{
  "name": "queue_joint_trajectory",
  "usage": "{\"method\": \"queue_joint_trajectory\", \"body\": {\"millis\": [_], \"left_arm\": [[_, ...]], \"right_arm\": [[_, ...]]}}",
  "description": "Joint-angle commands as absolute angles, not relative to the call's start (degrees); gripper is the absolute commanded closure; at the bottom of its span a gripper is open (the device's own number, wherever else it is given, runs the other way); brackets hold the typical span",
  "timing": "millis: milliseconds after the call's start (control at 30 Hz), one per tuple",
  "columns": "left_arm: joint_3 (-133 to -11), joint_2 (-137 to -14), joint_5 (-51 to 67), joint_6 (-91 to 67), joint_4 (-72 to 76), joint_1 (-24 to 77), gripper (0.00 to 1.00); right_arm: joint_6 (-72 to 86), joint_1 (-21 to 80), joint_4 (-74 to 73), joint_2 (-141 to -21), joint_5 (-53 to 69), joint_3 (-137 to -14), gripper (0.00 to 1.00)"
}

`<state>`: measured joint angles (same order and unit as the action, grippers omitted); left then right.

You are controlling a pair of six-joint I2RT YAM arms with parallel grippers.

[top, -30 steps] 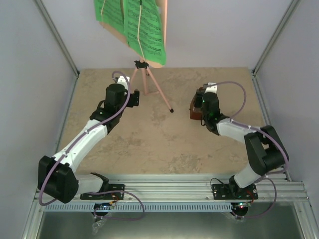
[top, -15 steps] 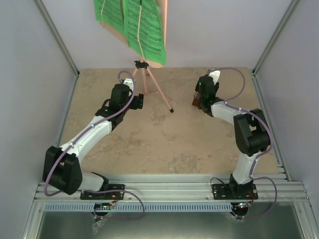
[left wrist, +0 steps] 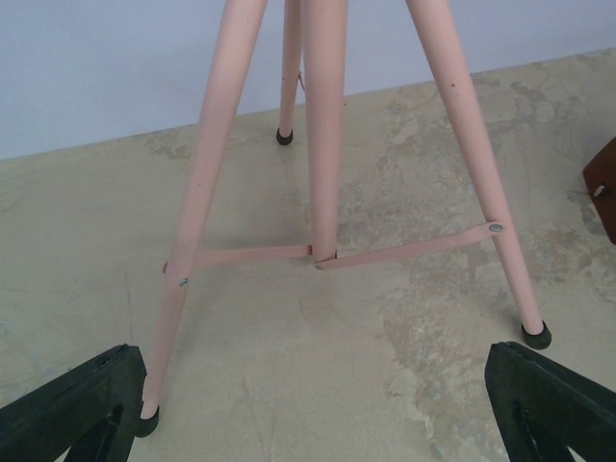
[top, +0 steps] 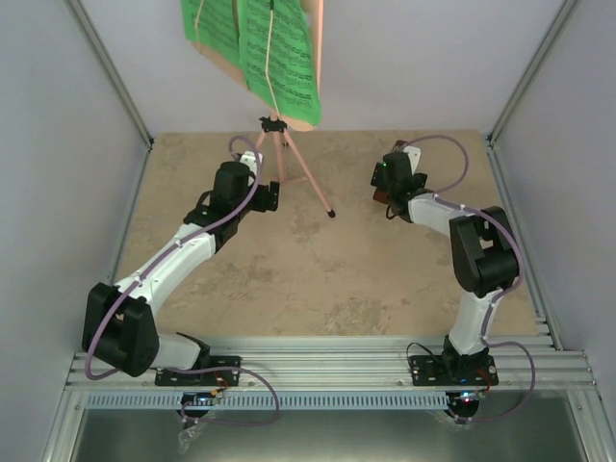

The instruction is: Pack up the instrument practice props

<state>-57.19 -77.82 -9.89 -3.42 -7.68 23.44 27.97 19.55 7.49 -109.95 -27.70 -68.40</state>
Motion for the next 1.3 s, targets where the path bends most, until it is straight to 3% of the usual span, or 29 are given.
{"method": "queue_joint_trajectory", "body": {"millis": [0,267,667,900,1267], "left_arm": [[-58.45,-76.94,-5.81,-3.15,-6.49,21.95,0.01],[-58.04,-80.41,-2.15,-3.76,-6.96,17.21,0.01],[-59.0,-87.23,10.89,-1.97,-6.66,8.01,0.01],[-58.76,-84.75,21.77,-0.16,-3.5,5.77,0.03],[-68.48,-93.61,30.7,0.83,-1.77,1.87,0.15]], "right_arm": [[22.71,19.07,3.61,-102.63,-24.34,-67.56,0.02],[15.69,18.64,2.52,-86.98,-7.75,-60.16,0.02],[6.31,18.64,14.69,-54.57,10.34,-33.75,0.02],[11.8,18.64,16.58,-48.94,11.15,-30.92,0.02],[11.98,18.64,18.14,-46.0,16.02,-29.15,0.02]]}}
